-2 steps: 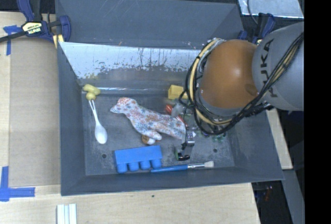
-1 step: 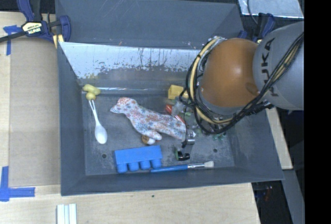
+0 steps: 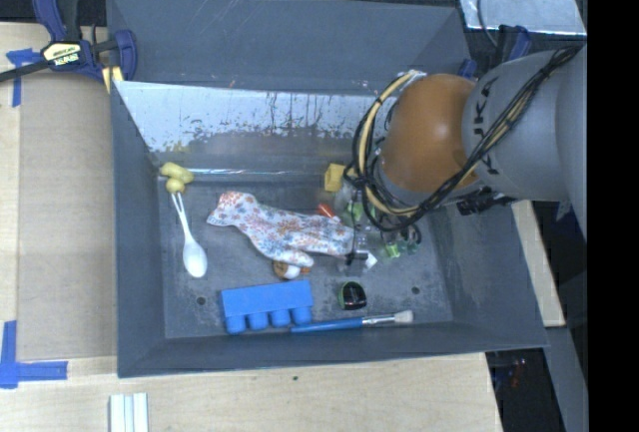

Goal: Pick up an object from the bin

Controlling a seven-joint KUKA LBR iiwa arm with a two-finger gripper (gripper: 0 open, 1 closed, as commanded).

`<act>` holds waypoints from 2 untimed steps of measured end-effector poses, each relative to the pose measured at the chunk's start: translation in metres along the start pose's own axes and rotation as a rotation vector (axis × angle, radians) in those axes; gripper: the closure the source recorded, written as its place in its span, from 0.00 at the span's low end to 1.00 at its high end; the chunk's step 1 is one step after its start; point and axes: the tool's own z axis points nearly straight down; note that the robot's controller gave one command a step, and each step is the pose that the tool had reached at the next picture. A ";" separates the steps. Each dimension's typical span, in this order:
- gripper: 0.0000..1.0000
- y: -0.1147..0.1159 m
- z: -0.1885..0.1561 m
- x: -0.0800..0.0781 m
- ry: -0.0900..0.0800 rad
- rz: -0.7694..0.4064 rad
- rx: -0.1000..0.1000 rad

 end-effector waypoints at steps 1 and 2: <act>0.00 -0.005 0.002 0.000 -0.002 0.004 -0.002; 0.00 -0.003 0.004 -0.002 -0.001 0.003 -0.001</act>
Offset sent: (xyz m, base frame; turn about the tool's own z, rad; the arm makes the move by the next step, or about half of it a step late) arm 0.0002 -0.0031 -0.0049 0.0040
